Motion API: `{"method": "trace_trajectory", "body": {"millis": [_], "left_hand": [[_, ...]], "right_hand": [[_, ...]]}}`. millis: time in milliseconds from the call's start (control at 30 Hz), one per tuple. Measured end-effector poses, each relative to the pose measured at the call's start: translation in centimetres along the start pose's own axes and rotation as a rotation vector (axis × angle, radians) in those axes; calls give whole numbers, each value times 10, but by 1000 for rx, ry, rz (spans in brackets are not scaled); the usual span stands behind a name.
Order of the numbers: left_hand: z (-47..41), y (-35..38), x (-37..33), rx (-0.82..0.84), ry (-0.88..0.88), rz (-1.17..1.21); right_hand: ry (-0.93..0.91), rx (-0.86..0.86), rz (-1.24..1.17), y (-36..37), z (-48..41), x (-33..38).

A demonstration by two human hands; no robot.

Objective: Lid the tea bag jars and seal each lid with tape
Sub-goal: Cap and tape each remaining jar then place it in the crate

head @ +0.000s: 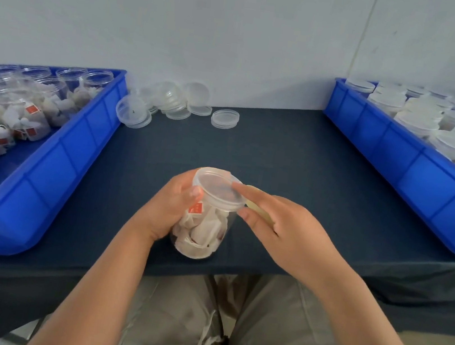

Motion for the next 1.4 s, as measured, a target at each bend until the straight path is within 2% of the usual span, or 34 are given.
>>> {"method": "trace_trajectory", "body": {"millis": [133, 300, 500, 800, 933, 1067, 1300, 1400], "left_hand": [[20, -23, -28, -273, 130, -186], [46, 0, -41, -277, 31, -396], [43, -7, -44, -391, 43, -344], [41, -30, -28, -328, 20, -243], [35, -29, -27, -206, 37, -256], [19, -22, -20, -96, 47, -152], [11, 7, -3, 93, -39, 48], [12, 7, -7, 127, -47, 43]], "right_hand": [[80, -110, 34, -4, 5, 3], [88, -120, 126, -2, 11, 14], [100, -127, 104, 2, 17, 22], [109, 168, -41, 15, 13, 2], [78, 111, 41, 2, 7, -2], [69, 17, 99, -12, 3, -11], [17, 45, 38, -2, 1, -7], [15, 35, 11, 1, 3, -3]]}}
Point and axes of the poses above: each hand's wrist, its own z-axis away from the middle knuckle, its own y-axis out of the palm, x = y × z, the point moved 10 cm from there along -z, towards the middle knuckle, and after that the axes turned 11 degrees about y, right-handed, at the moved point
